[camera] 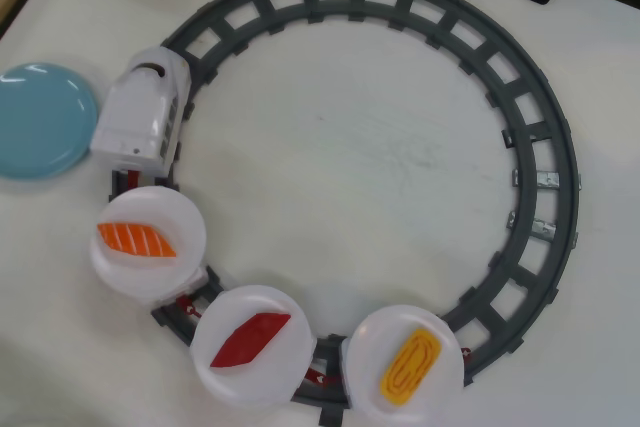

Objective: Pick up the sushi from the Shinkansen and put it on the blue dish

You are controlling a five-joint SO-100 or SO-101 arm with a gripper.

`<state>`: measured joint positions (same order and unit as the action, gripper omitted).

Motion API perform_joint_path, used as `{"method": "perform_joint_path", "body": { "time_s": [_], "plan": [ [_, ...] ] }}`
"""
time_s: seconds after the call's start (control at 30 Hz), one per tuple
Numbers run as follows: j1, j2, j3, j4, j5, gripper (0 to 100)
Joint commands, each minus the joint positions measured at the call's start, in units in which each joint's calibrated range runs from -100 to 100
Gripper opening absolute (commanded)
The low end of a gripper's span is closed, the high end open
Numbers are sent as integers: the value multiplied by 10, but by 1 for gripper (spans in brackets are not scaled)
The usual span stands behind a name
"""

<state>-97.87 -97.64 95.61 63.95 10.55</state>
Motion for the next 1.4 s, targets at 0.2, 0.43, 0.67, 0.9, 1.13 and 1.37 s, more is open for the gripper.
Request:
{"method": "perform_joint_path", "body": {
  "time_s": [0.2,0.43,0.67,0.9,1.13,1.37],
  "plan": [
    [-5,-3,5,-7,0,13],
    [-5,-3,5,-7,0,13],
    [-5,-3,5,-7,-1,13],
    [2,7,-29,-6,0,13],
    [183,43,-158,-8,4,14],
    [405,193,-426,6,33,14]
  ]
}}
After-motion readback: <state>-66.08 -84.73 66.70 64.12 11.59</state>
